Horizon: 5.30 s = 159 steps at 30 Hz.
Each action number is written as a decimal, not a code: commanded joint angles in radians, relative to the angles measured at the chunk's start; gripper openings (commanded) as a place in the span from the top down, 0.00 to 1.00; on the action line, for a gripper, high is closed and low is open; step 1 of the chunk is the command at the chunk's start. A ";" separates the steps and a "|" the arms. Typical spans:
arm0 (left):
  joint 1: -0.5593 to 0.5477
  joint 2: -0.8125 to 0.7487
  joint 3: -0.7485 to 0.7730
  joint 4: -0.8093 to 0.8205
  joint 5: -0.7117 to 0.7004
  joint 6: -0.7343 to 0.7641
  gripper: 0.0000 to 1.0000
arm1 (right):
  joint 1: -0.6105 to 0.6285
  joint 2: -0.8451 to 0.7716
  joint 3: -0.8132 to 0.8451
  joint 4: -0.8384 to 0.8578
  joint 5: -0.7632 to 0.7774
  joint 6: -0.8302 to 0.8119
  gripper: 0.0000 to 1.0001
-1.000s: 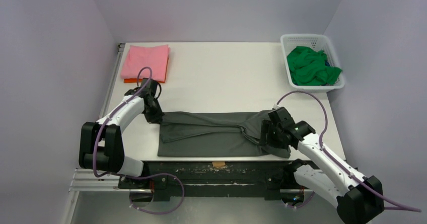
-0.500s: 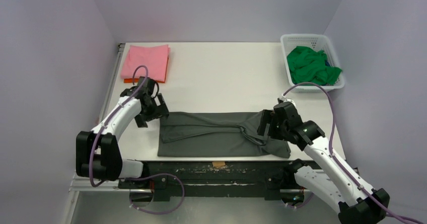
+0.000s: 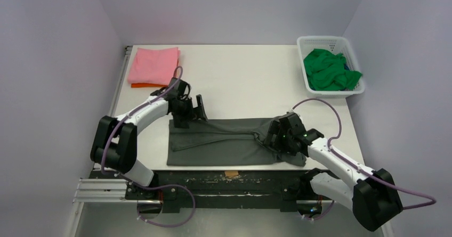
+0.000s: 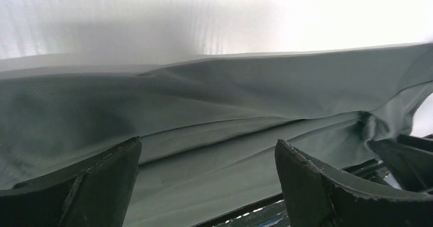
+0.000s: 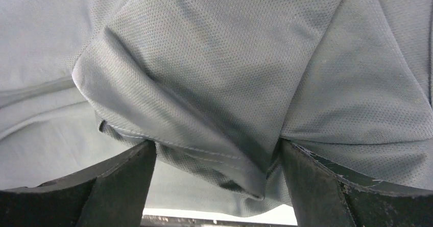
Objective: Fold and stack the t-shirts
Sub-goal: Rotate the tshirt 90 degrees, then grab the bottom of the folded rectangular tshirt with both arms, then fold the folded rectangular tshirt in 1/3 of the way
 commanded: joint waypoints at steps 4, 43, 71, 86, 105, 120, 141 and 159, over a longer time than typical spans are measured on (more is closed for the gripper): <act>0.000 0.129 -0.069 0.094 0.076 -0.018 0.00 | -0.048 0.189 0.041 0.207 0.146 -0.001 0.10; -0.545 0.171 0.102 0.201 -0.008 -0.369 0.00 | -0.150 1.241 1.499 0.253 -0.248 -0.535 0.16; -0.588 -0.169 -0.419 0.371 -0.034 -0.391 0.51 | 0.166 0.132 0.171 0.041 0.002 -0.146 0.23; -0.652 -0.103 -0.390 0.315 -0.066 -0.428 1.00 | 0.239 -0.011 -0.087 0.080 -0.256 -0.028 0.46; -0.675 -0.180 -0.335 0.319 -0.053 -0.406 1.00 | 0.245 -0.118 -0.061 0.107 -0.274 -0.012 0.98; -0.424 -0.022 0.048 0.099 -0.022 -0.199 1.00 | 0.151 0.147 0.302 0.142 -0.102 -0.113 1.00; -0.135 0.426 0.538 0.004 0.079 -0.101 1.00 | -0.177 0.674 0.653 0.347 -0.283 -0.162 1.00; -0.054 0.536 0.748 -0.075 0.006 -0.125 0.06 | -0.255 0.899 0.929 0.294 -0.310 -0.286 0.35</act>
